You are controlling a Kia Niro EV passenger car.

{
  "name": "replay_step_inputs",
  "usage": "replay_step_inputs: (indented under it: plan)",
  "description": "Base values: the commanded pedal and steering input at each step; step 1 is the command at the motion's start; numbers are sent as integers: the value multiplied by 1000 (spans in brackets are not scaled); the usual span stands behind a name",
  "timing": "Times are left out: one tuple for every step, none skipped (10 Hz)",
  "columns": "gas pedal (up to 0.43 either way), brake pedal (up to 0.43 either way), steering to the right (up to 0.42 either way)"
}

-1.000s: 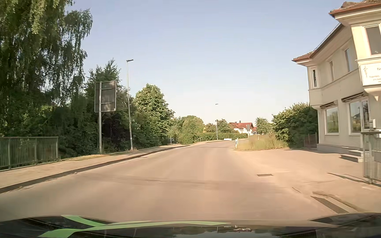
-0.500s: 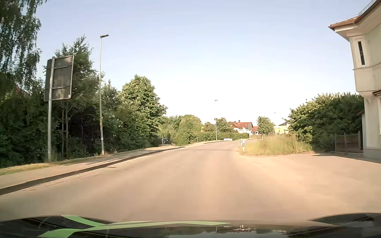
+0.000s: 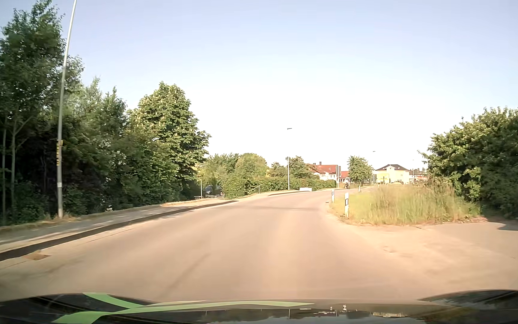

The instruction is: Follow the waypoints while adhering to traffic rules and regulations

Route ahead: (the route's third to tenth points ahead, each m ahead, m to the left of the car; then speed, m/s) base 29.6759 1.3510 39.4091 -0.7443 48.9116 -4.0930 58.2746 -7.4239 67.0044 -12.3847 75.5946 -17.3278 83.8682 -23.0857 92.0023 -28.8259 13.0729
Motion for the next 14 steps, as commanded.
replay_step_inputs:
  plan:
    - [0,0,14]
    - [0,0,12]
    - [0,0,11]
    - [0,0,11]
    - [0,0,11]
    - [0,0,11]
    - [0,0,12]
    - [0,0,15]
    - [0,0,20]
    - [0,0,25]
    - [0,0,29]
    - [0,0,30]
    - [0,0,33]
    - [0,0,35]
